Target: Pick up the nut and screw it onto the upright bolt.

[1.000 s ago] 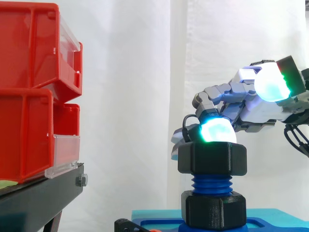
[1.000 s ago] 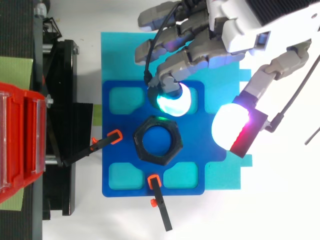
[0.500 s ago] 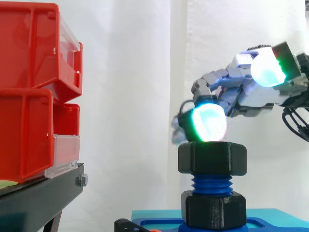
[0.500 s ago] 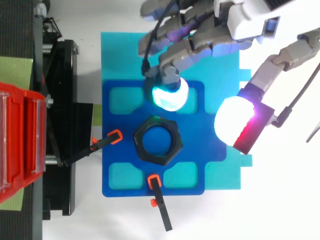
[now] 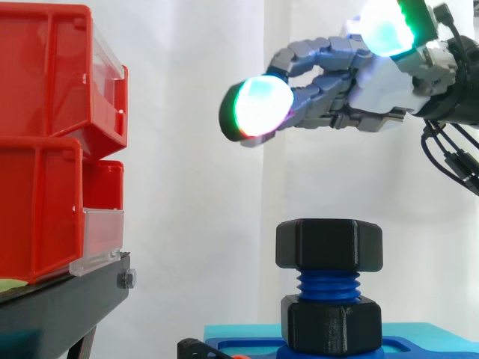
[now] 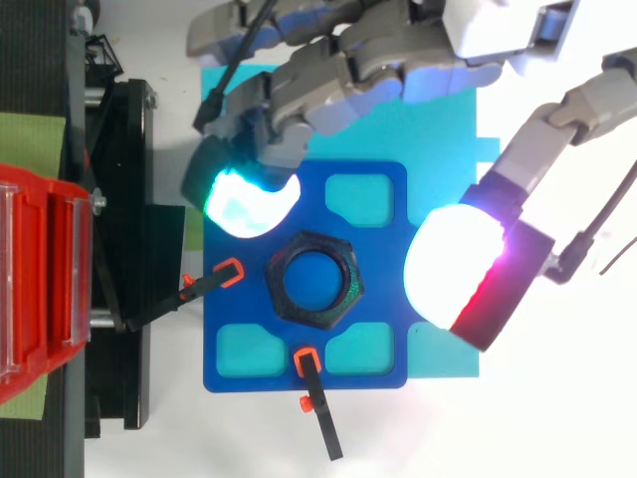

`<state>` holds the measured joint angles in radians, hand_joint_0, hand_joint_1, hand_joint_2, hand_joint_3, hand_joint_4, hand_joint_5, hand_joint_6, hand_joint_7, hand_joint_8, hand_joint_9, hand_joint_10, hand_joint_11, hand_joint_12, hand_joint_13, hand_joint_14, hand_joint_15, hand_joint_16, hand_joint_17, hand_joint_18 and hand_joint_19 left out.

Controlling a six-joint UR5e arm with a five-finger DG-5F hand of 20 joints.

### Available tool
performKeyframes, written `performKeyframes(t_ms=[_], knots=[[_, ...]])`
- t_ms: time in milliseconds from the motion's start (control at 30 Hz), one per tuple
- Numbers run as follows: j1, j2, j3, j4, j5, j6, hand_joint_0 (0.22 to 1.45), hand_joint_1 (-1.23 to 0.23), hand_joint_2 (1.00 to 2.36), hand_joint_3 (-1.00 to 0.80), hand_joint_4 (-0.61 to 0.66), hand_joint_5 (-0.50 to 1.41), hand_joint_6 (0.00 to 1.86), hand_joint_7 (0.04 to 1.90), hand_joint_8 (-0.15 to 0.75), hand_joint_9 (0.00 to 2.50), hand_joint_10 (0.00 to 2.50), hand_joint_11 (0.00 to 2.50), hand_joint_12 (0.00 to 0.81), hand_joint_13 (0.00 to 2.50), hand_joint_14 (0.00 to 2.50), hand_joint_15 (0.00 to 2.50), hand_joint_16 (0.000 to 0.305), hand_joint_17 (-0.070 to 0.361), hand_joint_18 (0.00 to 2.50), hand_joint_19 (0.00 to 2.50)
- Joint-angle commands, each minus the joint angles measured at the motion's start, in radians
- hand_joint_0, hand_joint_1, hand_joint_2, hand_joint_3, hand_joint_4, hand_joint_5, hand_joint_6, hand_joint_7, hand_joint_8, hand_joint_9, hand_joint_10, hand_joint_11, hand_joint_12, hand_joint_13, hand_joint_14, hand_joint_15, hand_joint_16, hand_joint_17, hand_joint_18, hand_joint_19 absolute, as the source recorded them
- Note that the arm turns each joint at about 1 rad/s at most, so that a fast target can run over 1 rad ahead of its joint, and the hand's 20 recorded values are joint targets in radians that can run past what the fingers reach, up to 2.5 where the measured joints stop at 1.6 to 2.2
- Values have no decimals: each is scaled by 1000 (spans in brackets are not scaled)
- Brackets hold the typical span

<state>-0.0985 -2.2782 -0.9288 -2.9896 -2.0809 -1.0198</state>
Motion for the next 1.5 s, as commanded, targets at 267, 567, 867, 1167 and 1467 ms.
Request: performKeyframes(t_ms=[267,567,867,1167,1467], knots=[[54,-1,-122,182,44,60,461,-204,1000,-500,58,-251,500,557,193,198,0,0,346,32,0,0,49,109,0,0],[66,-6,-148,202,59,60,461,-204,1000,-500,45,-261,500,544,191,169,0,0,348,28,0,0,49,110,0,0],[59,-6,-165,204,61,44,461,-185,1000,-500,33,-268,500,544,164,7,0,0,336,0,0,0,48,108,0,0],[57,-6,-166,208,61,41,452,-194,1000,-500,24,-271,500,534,155,0,0,0,342,0,0,0,48,109,0,0],[57,-33,-170,216,56,35,448,-239,1000,-500,23,-274,500,529,158,0,0,0,344,0,0,0,49,111,0,0]])
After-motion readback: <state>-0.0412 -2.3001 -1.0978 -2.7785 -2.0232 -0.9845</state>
